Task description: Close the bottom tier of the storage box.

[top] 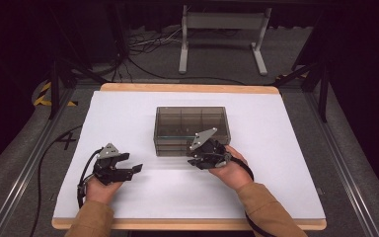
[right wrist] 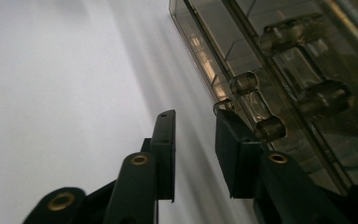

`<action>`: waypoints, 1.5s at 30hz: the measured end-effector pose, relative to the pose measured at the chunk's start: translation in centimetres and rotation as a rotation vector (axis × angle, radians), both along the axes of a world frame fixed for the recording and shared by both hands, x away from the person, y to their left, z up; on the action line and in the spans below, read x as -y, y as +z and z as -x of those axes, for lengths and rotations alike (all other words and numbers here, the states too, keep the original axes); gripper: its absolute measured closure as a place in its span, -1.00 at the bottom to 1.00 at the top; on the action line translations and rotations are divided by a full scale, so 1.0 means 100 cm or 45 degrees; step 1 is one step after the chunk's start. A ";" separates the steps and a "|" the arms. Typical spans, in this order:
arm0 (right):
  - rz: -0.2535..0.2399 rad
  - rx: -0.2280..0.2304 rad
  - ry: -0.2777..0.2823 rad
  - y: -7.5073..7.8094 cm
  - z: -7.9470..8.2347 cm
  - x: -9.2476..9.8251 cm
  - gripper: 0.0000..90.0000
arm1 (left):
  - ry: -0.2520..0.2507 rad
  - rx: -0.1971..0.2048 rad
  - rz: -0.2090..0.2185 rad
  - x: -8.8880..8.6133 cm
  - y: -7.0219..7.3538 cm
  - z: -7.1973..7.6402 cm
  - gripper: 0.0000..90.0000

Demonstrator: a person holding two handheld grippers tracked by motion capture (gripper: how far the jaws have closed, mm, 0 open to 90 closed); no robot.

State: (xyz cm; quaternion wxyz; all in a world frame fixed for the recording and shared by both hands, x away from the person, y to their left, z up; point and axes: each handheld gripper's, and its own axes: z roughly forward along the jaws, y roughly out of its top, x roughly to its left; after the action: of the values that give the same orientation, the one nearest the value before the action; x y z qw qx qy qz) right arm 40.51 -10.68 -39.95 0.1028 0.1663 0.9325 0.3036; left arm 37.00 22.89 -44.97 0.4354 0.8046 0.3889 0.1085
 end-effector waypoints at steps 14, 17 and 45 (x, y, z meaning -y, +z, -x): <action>-0.228 0.019 -0.071 0.023 0.014 0.047 -0.34 | 0.010 -0.002 0.008 -0.003 0.001 0.002 -0.37; -0.256 0.043 -0.106 0.026 0.018 0.062 -0.43 | 0.009 -0.004 0.001 -0.002 0.001 0.002 -0.37; -0.314 0.185 -0.589 0.012 0.017 0.160 -0.69 | 0.033 -0.006 0.014 -0.002 0.003 -0.004 -0.37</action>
State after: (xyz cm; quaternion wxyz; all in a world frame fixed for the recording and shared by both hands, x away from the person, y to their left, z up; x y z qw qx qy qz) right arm 38.85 -26.70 -38.78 0.2150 0.3641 0.8158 0.3945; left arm 37.38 23.05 -44.72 0.4375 0.7972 0.4011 0.1103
